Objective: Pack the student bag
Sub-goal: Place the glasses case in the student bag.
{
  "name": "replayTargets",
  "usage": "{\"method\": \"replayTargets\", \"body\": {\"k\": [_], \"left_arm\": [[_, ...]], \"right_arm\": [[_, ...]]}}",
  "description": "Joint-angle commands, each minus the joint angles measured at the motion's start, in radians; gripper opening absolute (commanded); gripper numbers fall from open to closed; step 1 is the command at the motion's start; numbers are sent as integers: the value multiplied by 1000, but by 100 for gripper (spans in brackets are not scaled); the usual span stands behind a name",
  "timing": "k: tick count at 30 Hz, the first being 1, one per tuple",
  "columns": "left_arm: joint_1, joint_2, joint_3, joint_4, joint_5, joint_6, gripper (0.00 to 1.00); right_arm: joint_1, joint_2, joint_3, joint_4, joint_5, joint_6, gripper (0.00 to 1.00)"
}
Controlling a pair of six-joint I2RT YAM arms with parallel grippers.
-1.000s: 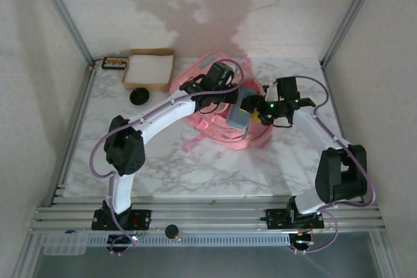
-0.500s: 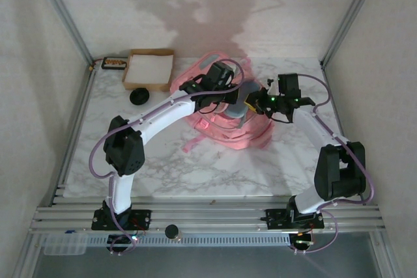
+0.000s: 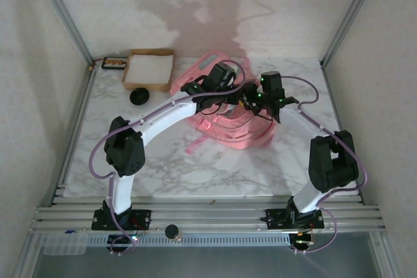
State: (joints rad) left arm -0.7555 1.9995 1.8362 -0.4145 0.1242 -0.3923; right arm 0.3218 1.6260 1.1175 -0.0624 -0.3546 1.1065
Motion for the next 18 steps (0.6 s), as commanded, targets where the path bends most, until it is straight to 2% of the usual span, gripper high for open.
{"method": "replayTargets", "body": {"k": [1,3,5,7,11,13,15,16,18], "left_arm": [[-48,-79,66,95,121,-53,0],[-42,-76,71,96,114,-60,0],[-31,-74,75,89,98,-67,0],[-24,-74,71,94,95,-64,0],[-13,-62,72,92,82,-68,0],[-9,-67,68,90,78,-70,0],[-8,-78,54,102,84,-70,0],[-8,-82,47,110,90,-71,0],[-8,-78,49,109,90,-73,0]], "right_arm": [[11,-1,-51,275,102,53,25],[8,6,-52,311,62,36,37],[7,-23,-65,298,68,-10,54],[-9,-56,-87,290,11,-36,64],[-37,-142,-133,183,-24,-73,67],[-48,-168,-123,57,-36,-118,71],[-51,-192,-151,40,-69,-130,73],[-49,-200,-166,40,-88,-126,72],[-47,-205,-175,28,-127,-126,65]]}}
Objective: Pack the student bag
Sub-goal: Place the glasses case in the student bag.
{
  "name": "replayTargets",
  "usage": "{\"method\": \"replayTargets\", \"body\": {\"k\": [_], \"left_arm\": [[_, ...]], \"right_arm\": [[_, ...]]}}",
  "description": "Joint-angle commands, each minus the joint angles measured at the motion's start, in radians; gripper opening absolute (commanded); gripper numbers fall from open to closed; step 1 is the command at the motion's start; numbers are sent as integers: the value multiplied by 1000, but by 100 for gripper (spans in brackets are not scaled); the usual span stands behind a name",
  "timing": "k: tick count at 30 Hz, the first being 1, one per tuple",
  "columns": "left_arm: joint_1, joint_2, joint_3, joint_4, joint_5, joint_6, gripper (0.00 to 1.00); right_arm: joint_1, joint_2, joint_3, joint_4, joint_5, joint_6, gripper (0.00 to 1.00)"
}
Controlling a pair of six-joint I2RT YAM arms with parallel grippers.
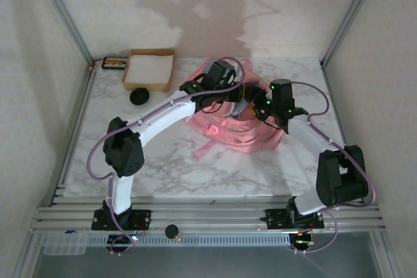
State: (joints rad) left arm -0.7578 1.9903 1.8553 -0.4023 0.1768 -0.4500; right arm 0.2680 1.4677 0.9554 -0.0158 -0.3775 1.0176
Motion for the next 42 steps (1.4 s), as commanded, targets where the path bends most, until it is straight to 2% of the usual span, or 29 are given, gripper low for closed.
{"method": "replayTargets", "body": {"k": [1,3,7,10,12,16,18,21,23,26,29,31,36,37,40,42], "left_arm": [[-6,-65,31,97,41,-17,0],[-7,-62,34,98,48,-20,0],[-6,-64,33,93,52,-16,0],[-7,-68,26,103,73,-35,0],[-12,-76,12,114,82,-60,0],[-23,-89,-15,146,96,-130,0],[-28,-91,-28,165,102,-154,0],[-22,-76,-30,158,91,-188,0],[-16,-74,-33,164,95,-198,0],[-9,-72,-34,164,68,-199,0],[7,-62,-31,152,39,-192,0],[18,-58,-36,141,10,-184,0],[37,-67,-61,170,20,-188,0],[38,-70,-61,166,15,-187,0],[41,-76,-70,176,16,-193,0],[40,-77,-76,184,22,-197,0]], "right_arm": [[8,-52,-13,-19,-112,-39,59],[17,-60,-18,-14,-131,-36,42],[32,-56,-20,-26,-152,-11,23],[39,-19,-21,-8,-136,-5,13],[40,15,-22,62,-130,22,11],[58,118,17,174,-38,40,5],[73,154,-3,287,8,83,5],[107,184,20,257,137,51,7],[113,167,-30,311,161,40,9],[111,142,-60,246,181,0,20],[111,62,-100,237,184,-25,37],[109,19,-87,166,187,-44,47],[98,-60,-64,-12,157,-79,61],[97,-68,-61,-41,140,-89,61],[98,-73,-54,-75,34,-99,55],[107,-74,-64,-79,-18,-83,39]]}}
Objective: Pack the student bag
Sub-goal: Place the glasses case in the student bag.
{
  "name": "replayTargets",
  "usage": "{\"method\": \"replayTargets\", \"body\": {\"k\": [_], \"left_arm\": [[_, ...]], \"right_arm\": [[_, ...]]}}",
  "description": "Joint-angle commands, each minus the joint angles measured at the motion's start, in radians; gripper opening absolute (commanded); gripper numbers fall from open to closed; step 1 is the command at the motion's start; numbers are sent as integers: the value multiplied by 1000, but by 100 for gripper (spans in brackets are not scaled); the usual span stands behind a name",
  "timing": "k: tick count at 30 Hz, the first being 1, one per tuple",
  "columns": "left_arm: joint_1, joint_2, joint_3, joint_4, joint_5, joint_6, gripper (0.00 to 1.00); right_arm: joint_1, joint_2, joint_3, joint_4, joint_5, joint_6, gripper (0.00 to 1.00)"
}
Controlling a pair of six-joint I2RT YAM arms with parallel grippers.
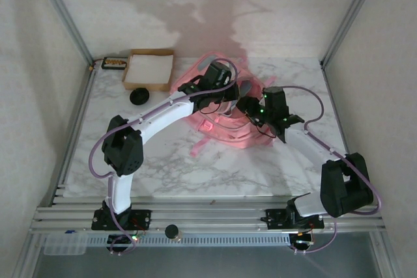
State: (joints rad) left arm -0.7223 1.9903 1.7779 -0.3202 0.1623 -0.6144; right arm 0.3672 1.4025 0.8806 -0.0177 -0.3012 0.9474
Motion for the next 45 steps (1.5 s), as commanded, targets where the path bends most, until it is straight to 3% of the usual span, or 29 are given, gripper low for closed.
{"method": "replayTargets", "body": {"k": [1,6,11,15,23,29,31,34,37,41,43,45], "left_arm": [[4,-75,4,100,40,-34,0],[4,-80,-1,108,43,-38,0],[4,-83,6,99,41,-43,0],[1,-82,2,102,58,-63,0],[-29,-111,-82,164,74,-193,0],[-23,-122,-156,223,67,-262,0],[-16,-122,-154,209,65,-264,0],[-9,-136,-176,225,51,-286,0],[-1,-133,-182,241,49,-307,0],[0,-112,-171,230,66,-318,0],[-6,-97,-179,250,86,-340,0],[-8,-79,-180,288,119,-374,0]], "right_arm": [[12,-9,15,-88,-106,-12,34],[16,9,64,-128,-135,-15,12],[22,79,100,-97,-179,-5,0],[36,134,115,-65,-180,9,0],[62,267,133,196,-97,67,0],[69,226,39,432,-135,137,0],[68,156,37,358,-40,119,13],[68,118,28,279,68,98,15],[51,125,-16,330,16,62,20],[33,47,-22,150,-19,-34,26],[21,-2,-6,-1,14,-93,35],[-19,-30,-8,-82,-13,-115,34]]}}
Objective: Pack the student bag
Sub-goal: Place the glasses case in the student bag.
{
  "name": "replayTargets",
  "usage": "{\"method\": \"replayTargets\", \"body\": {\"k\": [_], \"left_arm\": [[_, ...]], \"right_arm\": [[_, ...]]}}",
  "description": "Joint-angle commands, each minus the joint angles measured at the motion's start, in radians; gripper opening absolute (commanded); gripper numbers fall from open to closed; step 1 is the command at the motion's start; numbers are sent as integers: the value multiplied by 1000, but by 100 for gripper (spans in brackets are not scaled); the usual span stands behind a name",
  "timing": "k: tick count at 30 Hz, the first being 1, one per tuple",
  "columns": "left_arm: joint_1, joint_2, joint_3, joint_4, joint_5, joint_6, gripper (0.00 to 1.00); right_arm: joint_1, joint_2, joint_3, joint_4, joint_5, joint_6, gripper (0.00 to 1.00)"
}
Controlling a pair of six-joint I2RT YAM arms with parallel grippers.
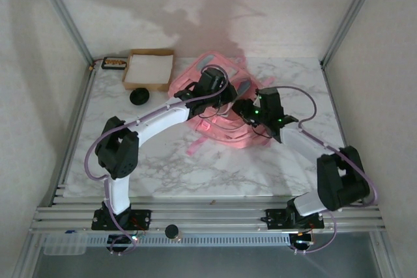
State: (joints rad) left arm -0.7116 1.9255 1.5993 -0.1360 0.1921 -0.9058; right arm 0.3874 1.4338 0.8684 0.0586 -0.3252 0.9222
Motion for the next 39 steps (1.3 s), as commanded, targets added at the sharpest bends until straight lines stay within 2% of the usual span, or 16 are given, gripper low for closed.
{"method": "replayTargets", "body": {"k": [1,4,5,8,11,15,18,21,26,29,32,36,37,39], "left_arm": [[-22,-8,5,106,91,-82,0],[-20,7,34,61,67,-53,0],[-17,7,37,60,66,-45,0],[-13,4,40,54,58,-33,0],[-11,4,47,47,54,-29,0],[-9,4,58,26,46,-17,0],[-9,-1,57,22,49,-17,0],[-10,-2,54,22,50,-13,0],[-8,-6,54,9,47,-4,0],[-9,-8,55,24,66,-21,0],[-15,-19,31,60,70,-52,0],[-20,-17,15,71,69,-88,0],[-19,-19,10,63,52,-90,0],[-14,-14,3,57,28,-83,0]], "right_arm": [[-51,-85,-20,-143,-28,-84,34],[-14,-126,-46,-134,-93,-73,28],[0,-124,-49,-140,-112,-54,21],[25,-106,-83,-28,-215,25,13],[29,-57,-33,-61,-196,23,4],[27,6,6,-39,-192,29,1],[24,60,44,-36,-180,41,0],[20,98,63,48,-205,74,0],[4,102,112,8,-173,62,0],[11,158,104,101,-212,119,0],[21,214,104,134,-179,132,0],[15,245,83,236,-197,160,0],[15,238,84,224,-191,149,8],[5,209,79,175,-189,120,13]]}}
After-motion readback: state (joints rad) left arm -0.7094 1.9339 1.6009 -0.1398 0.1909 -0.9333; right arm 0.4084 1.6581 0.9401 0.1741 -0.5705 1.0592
